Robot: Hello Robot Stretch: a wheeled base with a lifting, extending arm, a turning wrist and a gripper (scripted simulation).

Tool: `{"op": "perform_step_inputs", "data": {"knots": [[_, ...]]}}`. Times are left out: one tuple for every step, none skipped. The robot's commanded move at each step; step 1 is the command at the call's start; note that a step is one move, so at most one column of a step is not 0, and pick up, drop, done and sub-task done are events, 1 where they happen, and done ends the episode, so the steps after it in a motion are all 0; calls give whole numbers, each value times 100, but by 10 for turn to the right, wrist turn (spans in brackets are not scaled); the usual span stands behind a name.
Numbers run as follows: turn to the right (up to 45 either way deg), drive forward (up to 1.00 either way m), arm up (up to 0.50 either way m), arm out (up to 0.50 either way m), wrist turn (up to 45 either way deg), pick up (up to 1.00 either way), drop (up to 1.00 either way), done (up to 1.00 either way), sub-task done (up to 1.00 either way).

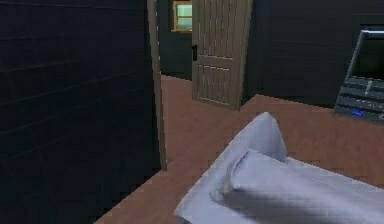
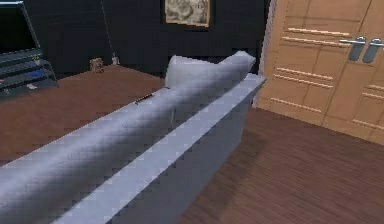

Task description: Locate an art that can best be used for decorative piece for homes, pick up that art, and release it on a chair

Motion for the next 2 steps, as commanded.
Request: {"op": "perform_step_inputs", "data": {"knots": [[-420, 0, 0, 0, 0, 0, 0, 0, 0], [0, 50, 0, 0, 0, 0, 0, 0, 0]]}}
